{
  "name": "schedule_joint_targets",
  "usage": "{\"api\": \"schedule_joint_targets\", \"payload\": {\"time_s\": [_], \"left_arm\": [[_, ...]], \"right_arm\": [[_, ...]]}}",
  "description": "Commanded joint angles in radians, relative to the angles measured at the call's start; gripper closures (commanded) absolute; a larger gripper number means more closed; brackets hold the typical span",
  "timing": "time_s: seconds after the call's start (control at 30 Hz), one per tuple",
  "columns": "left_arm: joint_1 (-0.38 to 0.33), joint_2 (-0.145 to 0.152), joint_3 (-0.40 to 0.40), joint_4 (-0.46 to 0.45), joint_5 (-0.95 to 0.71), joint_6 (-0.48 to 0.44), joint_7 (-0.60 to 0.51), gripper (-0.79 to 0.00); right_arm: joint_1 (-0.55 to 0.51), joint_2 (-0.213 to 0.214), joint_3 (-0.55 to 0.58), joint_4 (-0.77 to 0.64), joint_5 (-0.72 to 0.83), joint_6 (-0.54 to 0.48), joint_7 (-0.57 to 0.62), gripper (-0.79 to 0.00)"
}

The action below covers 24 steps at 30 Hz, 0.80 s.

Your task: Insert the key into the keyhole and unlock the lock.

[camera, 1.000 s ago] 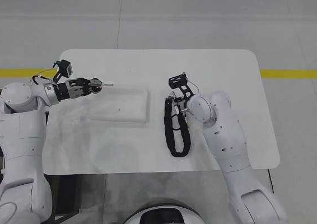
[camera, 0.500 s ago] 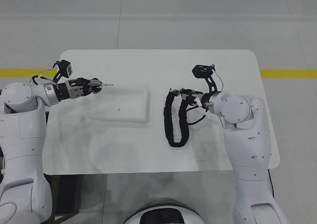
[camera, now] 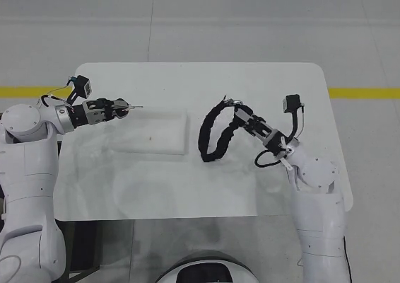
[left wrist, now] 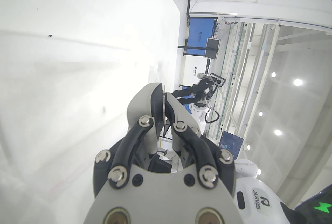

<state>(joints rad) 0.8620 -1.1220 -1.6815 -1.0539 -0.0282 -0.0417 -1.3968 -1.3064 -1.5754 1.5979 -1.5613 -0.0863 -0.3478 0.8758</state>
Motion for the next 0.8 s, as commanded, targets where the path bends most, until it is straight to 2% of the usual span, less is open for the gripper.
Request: {"api": "schedule_joint_targets", "payload": {"time_s": [0.0,0.27,0.33,0.4,0.67,0.7,0.77], "left_arm": [[0.000,0.000,0.000,0.000,0.000,0.000,0.000,0.000],[0.000,0.000,0.000,0.000,0.000,0.000,0.000,0.000],[0.000,0.000,0.000,0.000,0.000,0.000,0.000,0.000],[0.000,0.000,0.000,0.000,0.000,0.000,0.000,0.000],[0.000,0.000,0.000,0.000,0.000,0.000,0.000,0.000],[0.051,0.000,-0.012,-0.039,-0.020,-0.015,0.041,0.000],[0.129,-0.007,-0.012,-0.139,-0.110,-0.010,0.120,0.000]], "right_arm": [[0.009,0.001,-0.018,0.055,0.166,-0.039,0.018,0.000],[0.074,0.001,-0.116,0.250,0.575,-0.108,0.186,0.000],[0.091,0.003,-0.128,0.294,0.620,-0.125,0.236,0.000],[0.112,0.009,-0.136,0.328,0.600,-0.148,0.275,0.000],[0.115,0.010,-0.136,0.332,0.593,-0.153,0.277,0.000],[0.077,0.012,-0.134,0.312,0.582,-0.161,0.268,0.000],[0.020,0.022,-0.130,0.235,0.450,-0.173,0.220,0.000]]}}
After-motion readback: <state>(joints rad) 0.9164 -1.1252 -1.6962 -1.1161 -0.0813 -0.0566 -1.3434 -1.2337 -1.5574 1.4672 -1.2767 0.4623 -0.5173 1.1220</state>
